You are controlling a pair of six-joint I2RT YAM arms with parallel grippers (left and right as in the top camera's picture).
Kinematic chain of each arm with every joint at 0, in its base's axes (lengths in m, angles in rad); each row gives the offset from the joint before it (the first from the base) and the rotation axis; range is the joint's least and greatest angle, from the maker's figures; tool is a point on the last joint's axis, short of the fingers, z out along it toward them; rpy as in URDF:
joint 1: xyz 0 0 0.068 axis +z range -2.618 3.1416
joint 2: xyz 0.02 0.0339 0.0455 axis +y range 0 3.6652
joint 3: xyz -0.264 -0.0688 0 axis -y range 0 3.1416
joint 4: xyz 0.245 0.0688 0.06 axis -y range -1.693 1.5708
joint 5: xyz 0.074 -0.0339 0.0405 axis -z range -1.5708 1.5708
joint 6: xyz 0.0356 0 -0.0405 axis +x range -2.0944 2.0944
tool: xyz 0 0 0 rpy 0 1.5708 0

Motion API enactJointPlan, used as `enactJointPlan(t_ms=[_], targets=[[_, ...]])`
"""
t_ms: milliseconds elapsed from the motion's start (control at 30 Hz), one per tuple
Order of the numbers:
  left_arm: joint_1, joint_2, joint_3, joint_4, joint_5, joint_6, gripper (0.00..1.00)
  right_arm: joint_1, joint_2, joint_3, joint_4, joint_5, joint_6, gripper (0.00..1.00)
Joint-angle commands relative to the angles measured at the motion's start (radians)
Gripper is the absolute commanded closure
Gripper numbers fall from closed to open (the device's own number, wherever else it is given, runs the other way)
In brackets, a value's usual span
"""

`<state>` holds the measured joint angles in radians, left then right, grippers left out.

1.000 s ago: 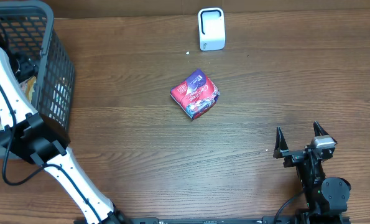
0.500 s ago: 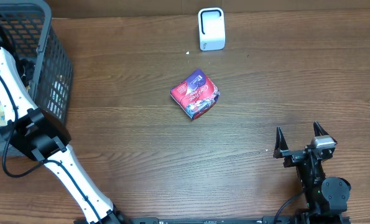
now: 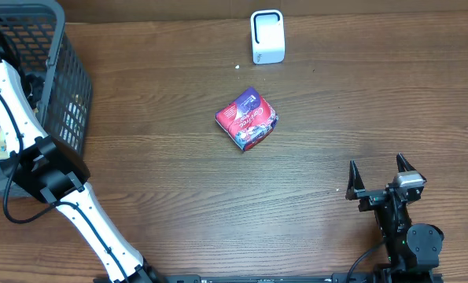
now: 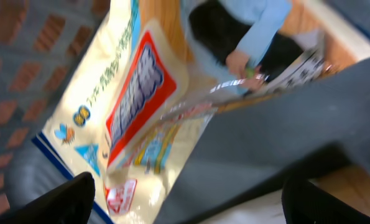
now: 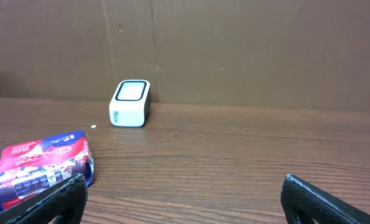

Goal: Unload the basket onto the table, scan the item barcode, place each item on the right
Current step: 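Lower the left gripper into the basket over the yellow-white pouch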

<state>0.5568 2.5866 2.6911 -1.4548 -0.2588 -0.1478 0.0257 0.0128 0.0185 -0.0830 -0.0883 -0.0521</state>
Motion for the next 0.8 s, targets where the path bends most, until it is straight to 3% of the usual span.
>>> enactJointPlan(t_ms=[0, 500, 600, 700, 767], targets=[[0.008, -0.015, 0.002, 0.030, -0.013, 0.064, 0.13, -0.008, -0.010, -0.010, 0.004, 0.009, -0.001, 0.00], [0.031, -0.031, 0.005, -0.042, -0.032, 0.036, 0.13, -0.008, -0.010, -0.010, 0.004, 0.009, -0.001, 0.00], [0.051, -0.061, 0.005, -0.049, 0.033, 0.060, 0.10, -0.008, -0.010, -0.010, 0.004, 0.009, -0.001, 0.00], [0.074, -0.104, 0.005, -0.039, 0.149, 0.105, 0.00, -0.008, -0.010, -0.010, 0.004, 0.009, -0.001, 0.00], [0.090, -0.133, 0.005, -0.034, 0.237, 0.165, 0.00, -0.008, -0.010, -0.010, 0.004, 0.009, -0.001, 0.00]])
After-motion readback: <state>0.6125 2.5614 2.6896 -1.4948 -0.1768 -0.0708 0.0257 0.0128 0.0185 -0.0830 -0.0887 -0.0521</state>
